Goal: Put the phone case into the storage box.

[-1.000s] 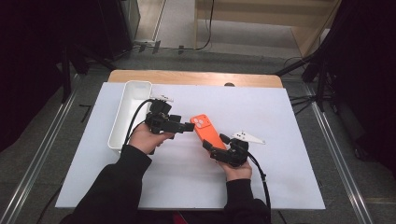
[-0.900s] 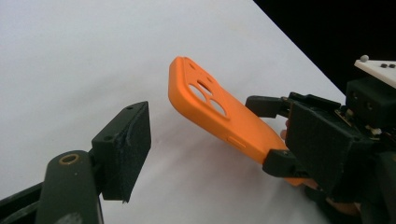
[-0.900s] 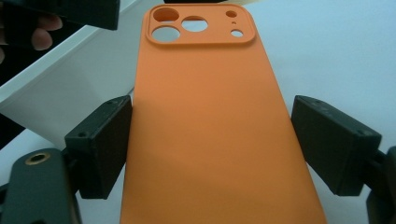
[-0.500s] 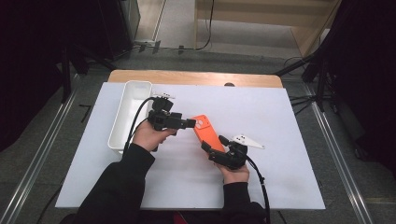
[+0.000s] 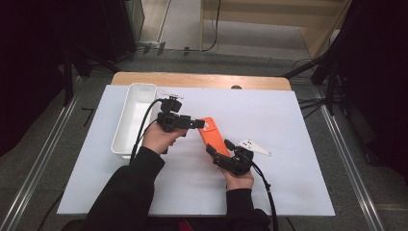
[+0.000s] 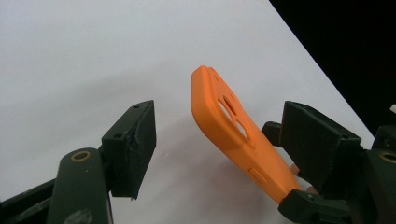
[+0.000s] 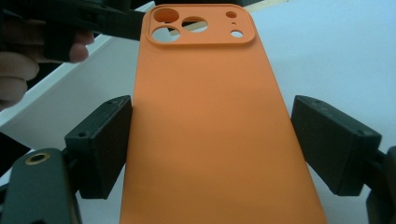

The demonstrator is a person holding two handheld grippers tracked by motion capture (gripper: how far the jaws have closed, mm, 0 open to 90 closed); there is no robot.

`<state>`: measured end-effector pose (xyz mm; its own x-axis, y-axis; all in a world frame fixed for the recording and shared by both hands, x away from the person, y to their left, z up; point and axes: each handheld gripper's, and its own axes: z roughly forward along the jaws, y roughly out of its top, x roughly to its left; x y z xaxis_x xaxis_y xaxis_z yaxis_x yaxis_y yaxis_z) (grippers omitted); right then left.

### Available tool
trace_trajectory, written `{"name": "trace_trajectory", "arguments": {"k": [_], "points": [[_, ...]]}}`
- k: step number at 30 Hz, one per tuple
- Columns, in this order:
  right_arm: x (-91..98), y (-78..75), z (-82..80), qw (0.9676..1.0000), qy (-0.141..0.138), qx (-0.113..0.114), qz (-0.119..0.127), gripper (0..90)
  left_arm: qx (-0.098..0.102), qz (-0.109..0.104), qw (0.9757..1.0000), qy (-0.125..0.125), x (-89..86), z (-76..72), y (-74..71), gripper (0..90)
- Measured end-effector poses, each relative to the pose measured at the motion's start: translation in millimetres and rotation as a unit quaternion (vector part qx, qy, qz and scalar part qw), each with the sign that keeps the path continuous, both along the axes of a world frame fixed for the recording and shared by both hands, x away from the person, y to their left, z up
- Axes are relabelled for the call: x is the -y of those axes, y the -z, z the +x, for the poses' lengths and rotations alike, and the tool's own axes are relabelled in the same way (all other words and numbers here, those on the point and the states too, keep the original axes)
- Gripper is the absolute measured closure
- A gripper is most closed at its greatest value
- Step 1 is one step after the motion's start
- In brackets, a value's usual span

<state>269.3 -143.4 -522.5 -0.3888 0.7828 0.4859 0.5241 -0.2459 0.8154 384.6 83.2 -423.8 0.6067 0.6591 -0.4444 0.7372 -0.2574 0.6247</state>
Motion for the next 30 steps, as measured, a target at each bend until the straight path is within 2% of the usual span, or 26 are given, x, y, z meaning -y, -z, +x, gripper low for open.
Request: {"name": "trace_trajectory", "arguments": {"k": [7,10,16,21,27,30], "points": [[-3.8,0.4,1.1,0.9999,0.013,0.004,0.008,14.3,-0.008,-0.002,0.9999,-0.012,5.9,1.7,3.4,30.6],[-4.9,0.4,1.1,0.9998,0.014,0.006,0.010,14.3,-0.001,-0.002,0.9998,-0.019,6.4,1.3,2.6,37.3],[-7.7,-0.4,0.0,0.9996,0.019,0.016,0.013,14.3,-0.009,-0.014,0.9992,-0.036,6.3,3.1,0.8,45.3],[-9.5,0.1,1.6,0.9995,0.021,0.019,0.015,14.3,-0.021,-0.018,0.9989,-0.037,10.5,3.2,2.9,47.7],[-11.2,-1.4,5.3,0.9996,0.019,0.017,0.010,14.3,-0.018,-0.024,0.9986,-0.043,12.1,3.6,2.1,52.7],[-11.7,-1.1,6.5,0.9996,0.021,0.017,0.014,14.3,-0.024,-0.030,0.9984,-0.042,11.9,5.4,3.8,54.6]]}}
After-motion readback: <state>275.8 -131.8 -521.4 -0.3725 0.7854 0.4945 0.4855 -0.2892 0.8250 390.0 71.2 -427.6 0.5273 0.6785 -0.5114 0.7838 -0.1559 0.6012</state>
